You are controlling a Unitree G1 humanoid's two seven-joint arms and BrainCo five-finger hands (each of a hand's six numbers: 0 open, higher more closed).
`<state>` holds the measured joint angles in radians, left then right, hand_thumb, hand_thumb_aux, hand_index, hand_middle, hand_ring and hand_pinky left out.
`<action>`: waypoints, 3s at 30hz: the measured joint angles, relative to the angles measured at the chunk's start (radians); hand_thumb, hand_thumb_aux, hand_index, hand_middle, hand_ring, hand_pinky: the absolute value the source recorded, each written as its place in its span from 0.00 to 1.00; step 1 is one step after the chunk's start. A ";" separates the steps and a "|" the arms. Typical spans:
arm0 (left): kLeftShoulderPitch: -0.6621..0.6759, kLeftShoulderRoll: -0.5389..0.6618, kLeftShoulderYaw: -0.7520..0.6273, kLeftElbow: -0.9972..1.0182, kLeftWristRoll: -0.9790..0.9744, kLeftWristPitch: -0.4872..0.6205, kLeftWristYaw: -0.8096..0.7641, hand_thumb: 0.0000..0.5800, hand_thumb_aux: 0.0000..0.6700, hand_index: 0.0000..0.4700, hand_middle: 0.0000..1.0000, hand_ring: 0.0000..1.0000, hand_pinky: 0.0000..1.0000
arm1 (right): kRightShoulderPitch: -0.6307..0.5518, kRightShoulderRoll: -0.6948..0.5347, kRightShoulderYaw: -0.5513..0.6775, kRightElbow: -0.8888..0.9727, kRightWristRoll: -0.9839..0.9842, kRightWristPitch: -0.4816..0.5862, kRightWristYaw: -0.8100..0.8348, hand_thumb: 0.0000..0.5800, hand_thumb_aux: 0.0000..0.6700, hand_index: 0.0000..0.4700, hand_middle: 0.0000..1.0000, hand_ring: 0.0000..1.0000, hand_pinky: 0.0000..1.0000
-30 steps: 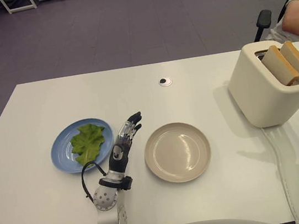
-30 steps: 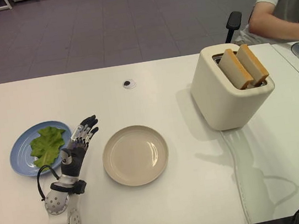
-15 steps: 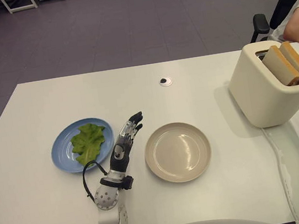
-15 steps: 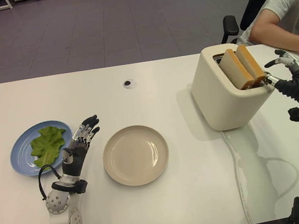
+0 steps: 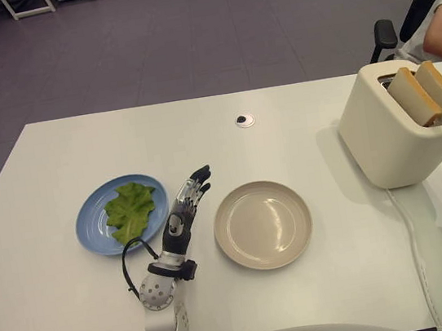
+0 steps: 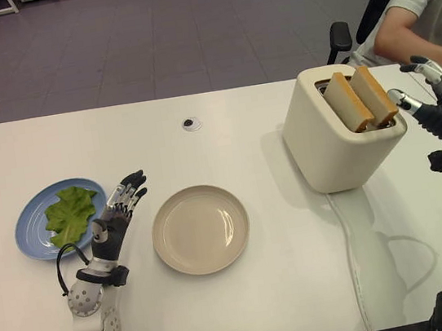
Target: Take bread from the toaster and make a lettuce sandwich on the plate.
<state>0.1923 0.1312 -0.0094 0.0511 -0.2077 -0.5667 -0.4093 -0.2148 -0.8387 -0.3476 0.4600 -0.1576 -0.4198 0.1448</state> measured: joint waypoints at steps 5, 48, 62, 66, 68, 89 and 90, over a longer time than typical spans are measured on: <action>0.009 0.000 0.000 -0.002 0.000 -0.001 0.002 0.00 0.00 0.00 0.00 0.00 0.00 | 0.002 0.007 0.023 -0.015 0.000 0.002 0.001 0.53 0.32 0.32 0.00 0.00 0.00; 0.009 0.004 0.012 -0.004 -0.009 -0.003 -0.010 0.00 0.00 0.00 0.00 0.00 0.00 | -0.004 0.058 0.048 -0.005 0.042 0.013 -0.044 1.00 1.00 1.00 0.00 0.00 0.00; -0.010 0.002 0.013 0.008 -0.006 -0.003 -0.012 0.00 0.00 0.00 0.00 0.00 0.00 | -0.093 0.126 -0.029 -0.483 0.315 0.179 0.034 1.00 1.00 1.00 0.00 0.00 0.00; -0.013 0.003 0.019 0.021 -0.006 -0.006 -0.014 0.00 0.00 0.00 0.00 0.00 0.00 | -0.060 0.189 0.171 -0.650 0.231 0.154 0.116 1.00 1.00 1.00 0.00 0.00 0.00; -0.021 0.004 0.019 0.038 -0.006 -0.008 -0.017 0.00 0.00 0.00 0.00 0.00 0.00 | -0.059 0.212 0.247 -0.680 0.179 0.131 0.142 1.00 1.00 1.00 0.00 0.00 0.00; -0.048 0.003 0.021 0.051 -0.010 -0.022 -0.036 0.00 0.00 0.00 0.00 0.00 0.00 | 0.068 0.378 0.657 -0.453 -0.499 -0.305 -0.080 1.00 1.00 1.00 0.00 0.00 0.00; -0.046 0.003 0.021 0.044 -0.010 -0.021 -0.036 0.00 0.00 0.00 0.00 0.00 0.00 | 0.085 0.369 0.656 -0.456 -0.531 -0.317 -0.101 1.00 1.00 1.00 0.00 0.00 0.00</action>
<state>0.1466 0.1343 0.0114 0.0955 -0.2177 -0.5878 -0.4456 -0.1299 -0.4701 0.3088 0.0042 -0.6883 -0.7373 0.0437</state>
